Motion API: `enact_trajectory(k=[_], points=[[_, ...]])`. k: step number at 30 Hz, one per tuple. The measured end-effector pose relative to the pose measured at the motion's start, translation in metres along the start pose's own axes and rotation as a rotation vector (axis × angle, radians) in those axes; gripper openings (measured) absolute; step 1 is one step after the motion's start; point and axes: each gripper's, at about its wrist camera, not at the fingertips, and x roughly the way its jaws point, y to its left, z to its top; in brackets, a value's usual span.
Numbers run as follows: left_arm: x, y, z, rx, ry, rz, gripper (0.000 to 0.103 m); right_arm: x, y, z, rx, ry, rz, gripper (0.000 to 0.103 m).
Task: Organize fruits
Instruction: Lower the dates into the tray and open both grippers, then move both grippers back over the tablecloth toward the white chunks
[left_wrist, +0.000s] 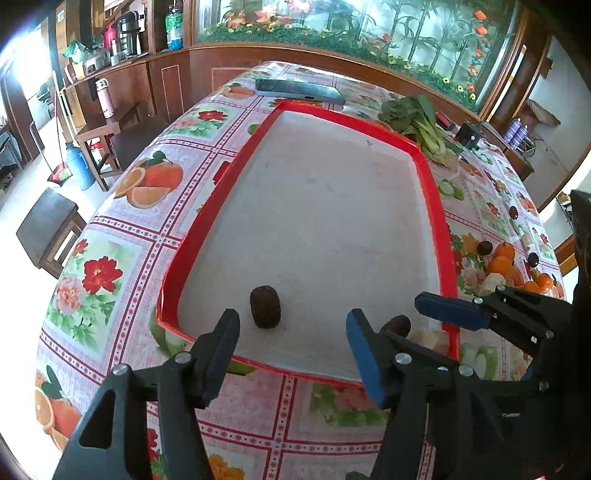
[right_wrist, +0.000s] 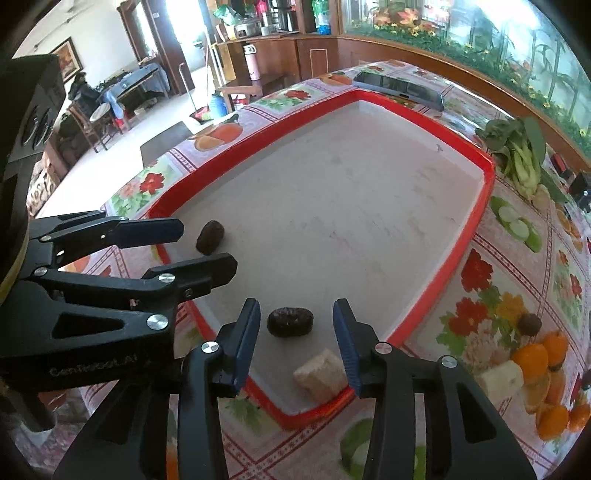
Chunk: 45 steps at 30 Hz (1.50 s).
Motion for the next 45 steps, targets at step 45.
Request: enact_trajectory(k=[45], points=[[0.036,-0.222,-0.006,0.391,0.1,-0.102,0.065,-0.176,-0.192,-0.192,0.476,-0.219,-0.327,0.06]])
